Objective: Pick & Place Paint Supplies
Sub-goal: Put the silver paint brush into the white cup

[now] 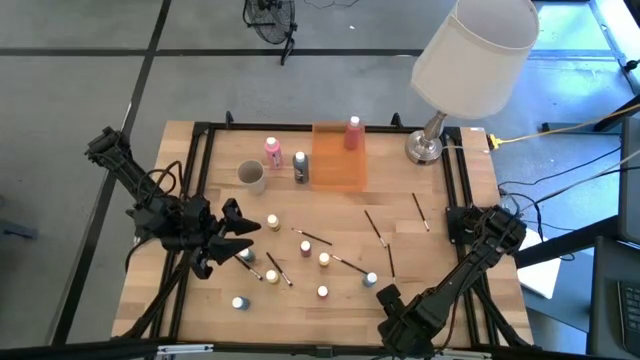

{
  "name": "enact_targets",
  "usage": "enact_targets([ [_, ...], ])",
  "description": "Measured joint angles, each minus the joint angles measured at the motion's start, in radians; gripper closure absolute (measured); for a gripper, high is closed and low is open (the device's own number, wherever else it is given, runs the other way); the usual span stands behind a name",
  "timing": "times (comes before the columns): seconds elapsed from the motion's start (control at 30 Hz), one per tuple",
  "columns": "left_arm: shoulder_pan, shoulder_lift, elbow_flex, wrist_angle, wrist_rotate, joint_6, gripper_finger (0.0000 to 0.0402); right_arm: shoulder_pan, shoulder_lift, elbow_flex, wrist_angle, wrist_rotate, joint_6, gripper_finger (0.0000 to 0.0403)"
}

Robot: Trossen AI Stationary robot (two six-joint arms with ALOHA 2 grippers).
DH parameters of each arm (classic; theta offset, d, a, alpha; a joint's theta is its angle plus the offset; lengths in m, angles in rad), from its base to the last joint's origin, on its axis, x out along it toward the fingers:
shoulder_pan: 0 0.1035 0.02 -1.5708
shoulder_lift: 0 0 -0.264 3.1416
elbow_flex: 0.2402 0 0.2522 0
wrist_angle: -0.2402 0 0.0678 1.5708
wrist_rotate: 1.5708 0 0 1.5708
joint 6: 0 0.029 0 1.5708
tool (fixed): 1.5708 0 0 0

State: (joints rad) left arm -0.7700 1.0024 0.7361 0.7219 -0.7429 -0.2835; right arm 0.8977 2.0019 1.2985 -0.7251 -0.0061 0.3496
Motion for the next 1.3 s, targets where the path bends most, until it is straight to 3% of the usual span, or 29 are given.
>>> enact_targets([
  [0.37,0.000,0.000,0.000,-0.022,0.001,0.001,0.0199,0.001,0.018,0.001,-0.002,0.017,-0.006,0.0222],
  [1.17,0.000,0.000,0.000,-0.024,0.002,0.011,0.0199,0.001,0.019,-0.001,0.013,0.021,0.010,0.0382],
  [1.3,0.000,0.000,0.000,-0.024,0.002,0.010,0.0199,0.001,0.019,-0.001,0.012,0.024,0.070,0.0398],
])
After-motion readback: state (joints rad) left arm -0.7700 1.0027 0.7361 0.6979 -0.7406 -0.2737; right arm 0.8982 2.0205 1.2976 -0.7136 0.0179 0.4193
